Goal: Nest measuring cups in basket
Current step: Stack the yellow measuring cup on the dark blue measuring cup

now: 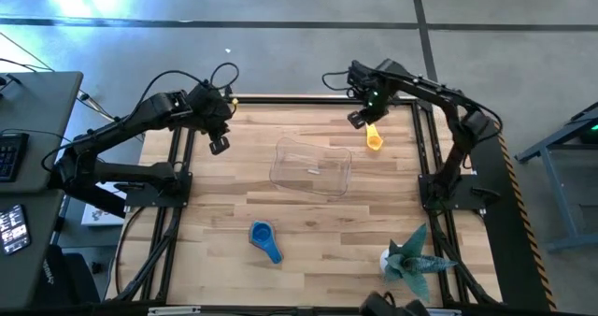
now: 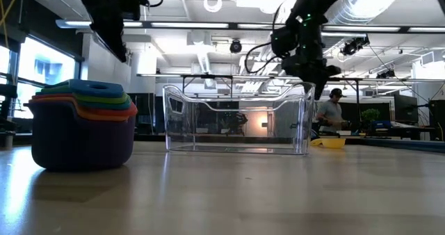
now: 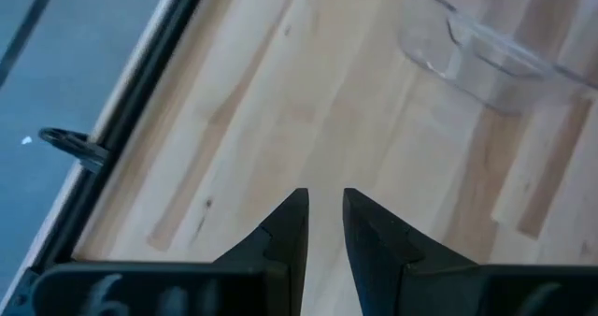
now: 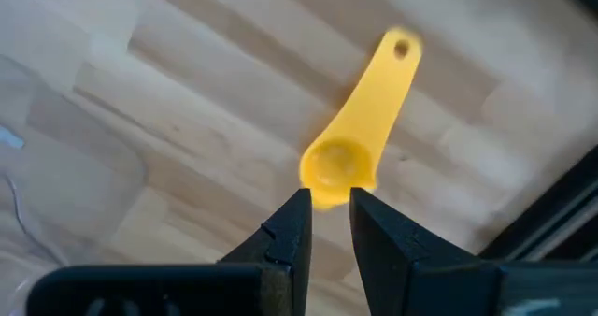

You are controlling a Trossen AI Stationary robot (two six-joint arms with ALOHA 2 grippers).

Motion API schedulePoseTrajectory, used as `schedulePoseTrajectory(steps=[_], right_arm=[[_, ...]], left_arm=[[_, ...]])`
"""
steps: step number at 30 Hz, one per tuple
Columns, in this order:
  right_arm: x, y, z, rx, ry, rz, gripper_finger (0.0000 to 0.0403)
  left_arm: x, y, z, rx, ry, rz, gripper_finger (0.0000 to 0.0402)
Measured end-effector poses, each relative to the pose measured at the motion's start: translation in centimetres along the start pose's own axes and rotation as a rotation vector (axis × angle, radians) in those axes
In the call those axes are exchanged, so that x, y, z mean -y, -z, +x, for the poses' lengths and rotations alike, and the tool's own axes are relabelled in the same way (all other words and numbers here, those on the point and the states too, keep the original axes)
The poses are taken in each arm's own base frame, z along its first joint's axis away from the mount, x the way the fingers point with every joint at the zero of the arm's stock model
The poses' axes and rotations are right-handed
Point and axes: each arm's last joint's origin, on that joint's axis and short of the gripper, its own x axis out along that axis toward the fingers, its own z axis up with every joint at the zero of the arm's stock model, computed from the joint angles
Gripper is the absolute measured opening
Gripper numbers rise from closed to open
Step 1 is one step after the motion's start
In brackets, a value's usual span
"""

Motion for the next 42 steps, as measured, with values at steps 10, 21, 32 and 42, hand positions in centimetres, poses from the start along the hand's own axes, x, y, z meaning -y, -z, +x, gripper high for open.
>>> schedulePoseTrajectory(steps=[10,21,32,42], right_arm=[[-0.7,3.7,2.4,-0.041,0.004,0.078,0.0070],[-3.8,4.1,4.2,0.077,0.014,0.075,0.0117],[-3.0,5.2,7.7,0.080,0.107,0.171,0.0122],[-2.6,5.6,10.2,0.127,0.093,0.173,0.0122]], left_arm=[[-1.3,-0.1,0.0,0.026,-0.041,-0.016,0.0060],[-2.1,-0.2,0.0,0.058,-0.068,-0.048,0.0060],[-2.1,-0.2,0.0,0.058,-0.068,-0.048,0.0060],[-2.1,-0.2,0.0,0.058,-0.068,-0.048,0.0060]])
